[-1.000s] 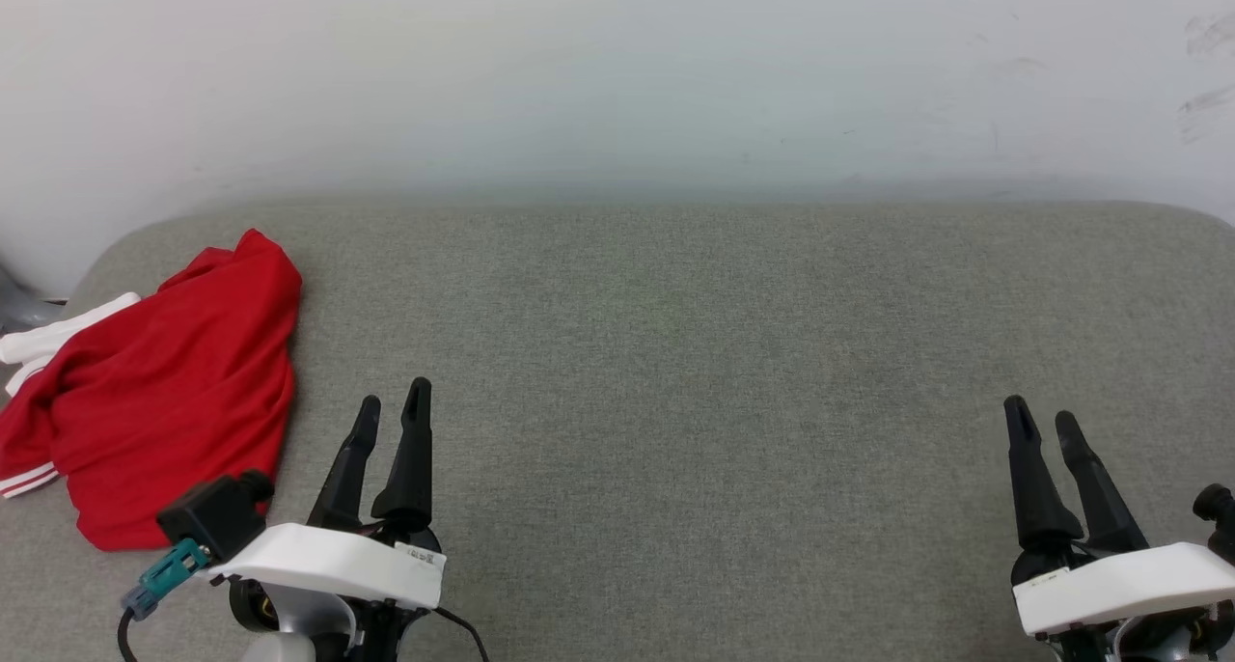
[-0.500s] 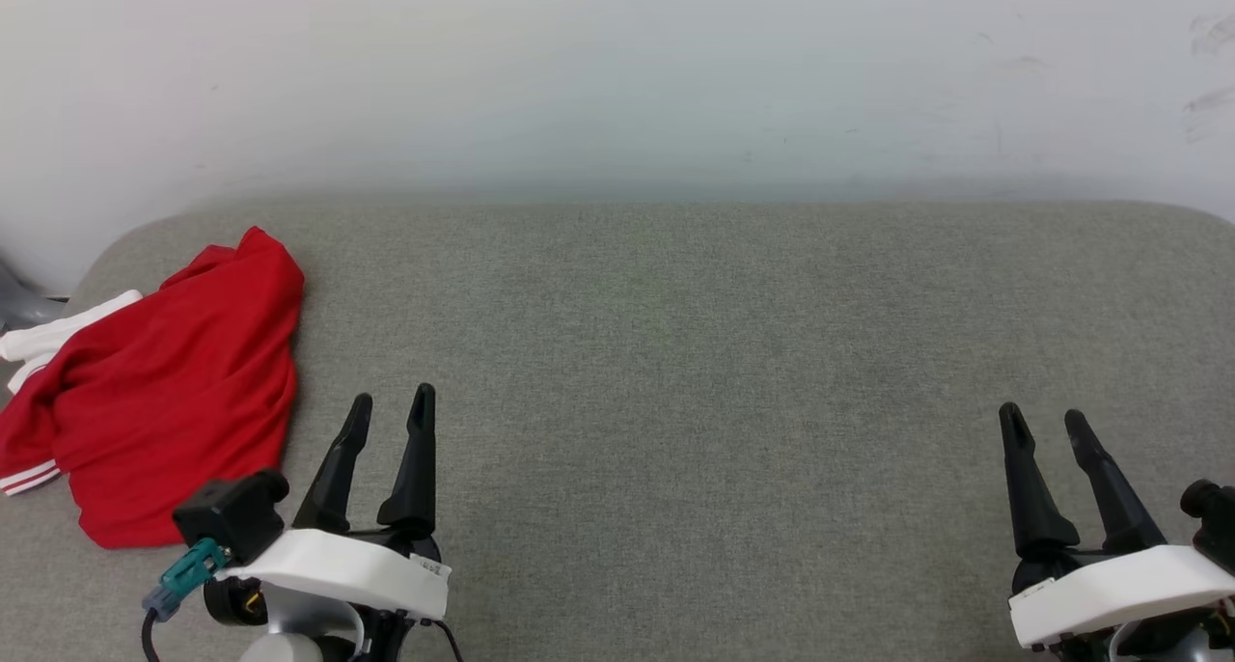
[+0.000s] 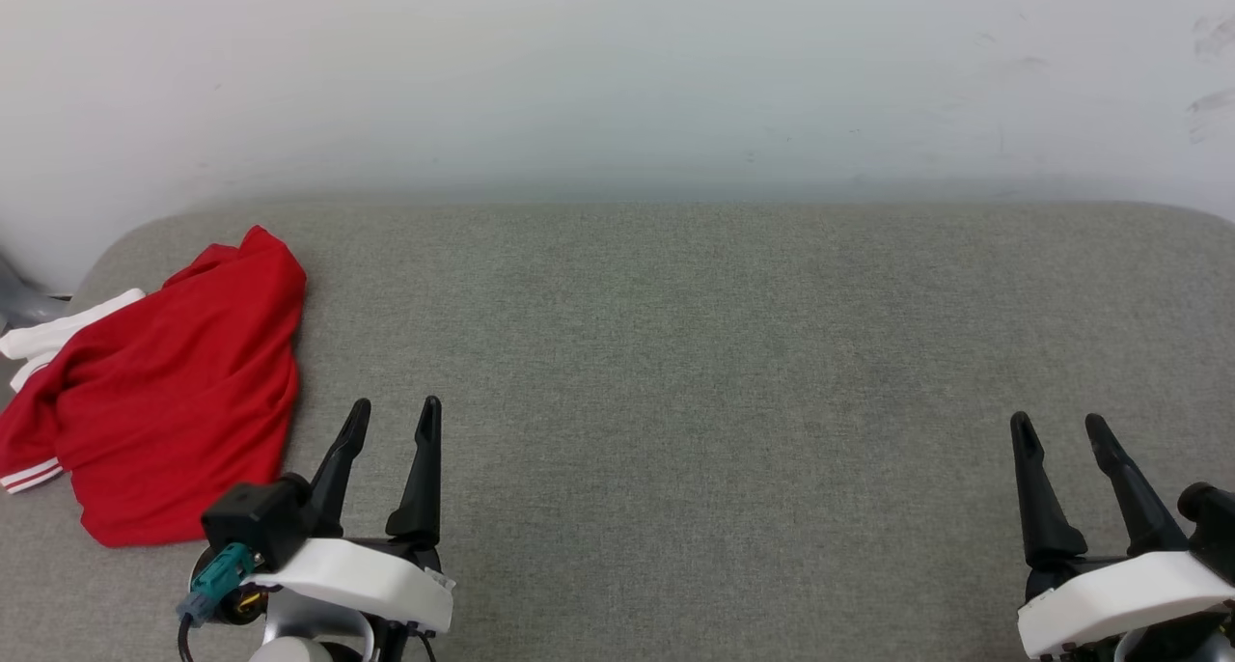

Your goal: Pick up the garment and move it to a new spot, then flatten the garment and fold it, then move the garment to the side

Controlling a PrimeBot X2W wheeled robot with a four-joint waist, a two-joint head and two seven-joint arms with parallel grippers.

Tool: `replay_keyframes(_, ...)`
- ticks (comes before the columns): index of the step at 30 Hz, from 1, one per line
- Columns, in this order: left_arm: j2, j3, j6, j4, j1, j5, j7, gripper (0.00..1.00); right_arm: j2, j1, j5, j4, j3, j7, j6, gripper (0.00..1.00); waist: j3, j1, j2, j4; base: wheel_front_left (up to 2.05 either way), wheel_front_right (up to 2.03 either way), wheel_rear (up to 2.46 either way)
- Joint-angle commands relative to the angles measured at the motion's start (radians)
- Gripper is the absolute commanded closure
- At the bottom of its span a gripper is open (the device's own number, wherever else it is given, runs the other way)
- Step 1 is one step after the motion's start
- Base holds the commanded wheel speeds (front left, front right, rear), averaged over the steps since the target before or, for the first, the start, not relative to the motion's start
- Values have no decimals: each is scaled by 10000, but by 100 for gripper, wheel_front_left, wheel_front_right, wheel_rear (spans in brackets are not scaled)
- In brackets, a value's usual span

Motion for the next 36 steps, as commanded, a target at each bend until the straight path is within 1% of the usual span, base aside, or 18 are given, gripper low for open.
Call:
replay_keyframes(1,5,40,27,-47,-21,262,-105,0,11,31,-238,-177,-27,56,-2,0,0,0,0,7,0,0,0)
replay_keyframes(12,-46,72,26,97,-22,1170,-338,0,14,230,-1174,-455,-109,224,-2,0,19,0,0,77,0,0,0)
replay_keyframes(22,-70,12,17,290,-45,1690,-511,0,16,325,-1725,-652,-220,266,-3,0,55,0,0,104,0,0,0)
replay_keyframes(29,-82,-56,9,427,-71,1975,-641,0,17,417,-2004,-771,-264,191,-3,0,49,0,0,132,0,0,0)
replay_keyframes(36,-98,-115,5,526,-109,2112,-761,0,19,385,-2041,-711,-408,-58,-5,0,50,0,0,185,0,0,0)
